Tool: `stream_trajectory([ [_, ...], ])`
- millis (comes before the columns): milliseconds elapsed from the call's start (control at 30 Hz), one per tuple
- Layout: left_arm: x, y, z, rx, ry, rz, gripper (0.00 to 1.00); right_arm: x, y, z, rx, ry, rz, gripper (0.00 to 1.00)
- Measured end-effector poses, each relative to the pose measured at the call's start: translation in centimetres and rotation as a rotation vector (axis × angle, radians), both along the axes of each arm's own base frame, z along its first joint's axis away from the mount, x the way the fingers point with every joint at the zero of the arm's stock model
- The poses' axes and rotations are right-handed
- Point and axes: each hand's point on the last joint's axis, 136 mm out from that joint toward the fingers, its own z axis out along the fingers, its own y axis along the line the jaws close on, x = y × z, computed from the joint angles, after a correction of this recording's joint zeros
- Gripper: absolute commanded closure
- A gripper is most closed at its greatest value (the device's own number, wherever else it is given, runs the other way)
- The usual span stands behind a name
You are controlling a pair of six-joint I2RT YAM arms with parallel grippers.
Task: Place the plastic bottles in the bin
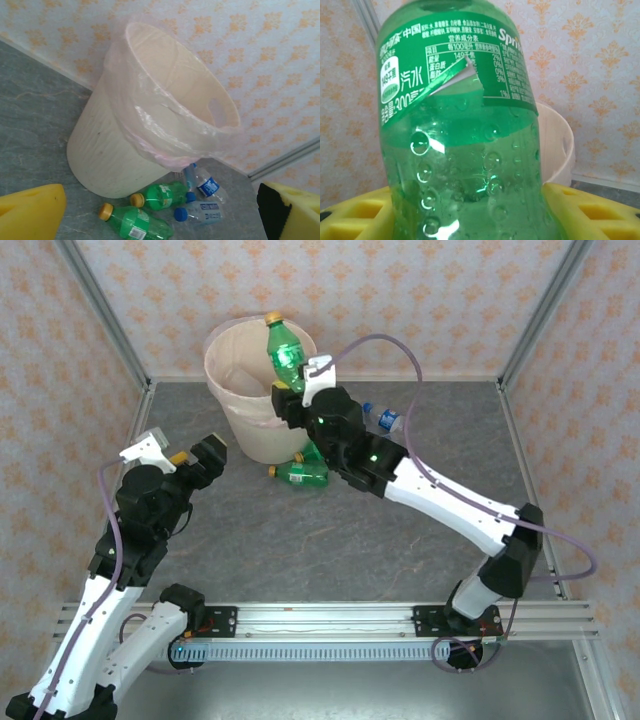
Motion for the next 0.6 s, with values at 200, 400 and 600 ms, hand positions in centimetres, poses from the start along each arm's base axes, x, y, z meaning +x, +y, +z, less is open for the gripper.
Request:
stream_trajectory([
  [200, -0.1, -0.8, 0.6, 0.001, -0.015, -0.050, 0.01, 3.9, 1.6, 0.5, -0.014, -0.006, -0.030, 0.40],
  [400, -0.3, -1.0, 1.1, 0.004, -0.027, -0.068, 0.01, 7.7, 2.8, 0.6, -0.019, -0.003, -0.054, 0.40],
  [600, -0.4, -1.0, 1.2, 0.005, -0.029, -0.068, 0.01, 10.7, 3.8, 0.8, -0.011, -0.003, -0.065, 0.40],
])
